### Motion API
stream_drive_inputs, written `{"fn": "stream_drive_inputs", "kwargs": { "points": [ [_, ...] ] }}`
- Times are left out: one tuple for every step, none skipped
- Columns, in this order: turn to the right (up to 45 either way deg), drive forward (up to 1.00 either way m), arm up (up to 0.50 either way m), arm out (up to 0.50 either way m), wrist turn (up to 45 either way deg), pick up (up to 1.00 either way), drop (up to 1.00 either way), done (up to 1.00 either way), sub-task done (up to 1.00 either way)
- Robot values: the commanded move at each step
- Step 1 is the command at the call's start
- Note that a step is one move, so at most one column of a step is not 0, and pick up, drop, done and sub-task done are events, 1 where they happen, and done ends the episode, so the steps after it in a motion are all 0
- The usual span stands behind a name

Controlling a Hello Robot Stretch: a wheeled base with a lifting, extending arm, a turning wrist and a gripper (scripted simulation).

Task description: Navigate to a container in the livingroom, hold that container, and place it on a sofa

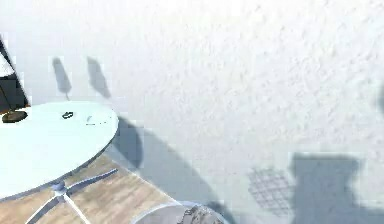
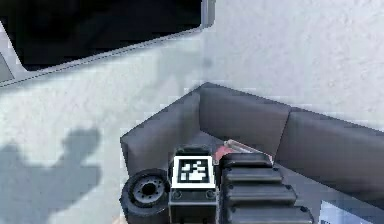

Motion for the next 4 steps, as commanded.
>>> {"fn": "stream_drive_inputs", "kwargs": {
  "points": [
    [45.0,0.00,0.00,0.00,0.0,0.00,0.00,0.00,0.00],
    [6.0,0.00,0.00,0.00,0.0,0.00,0.00,0.00,0.00],
    [0.0,0.00,0.00,0.48,0.0,0.00,0.00,0.00,0.00],
    [0.0,0.00,0.00,0.00,39.0,0.00,0.00,0.00,0.00]
  ]
}}
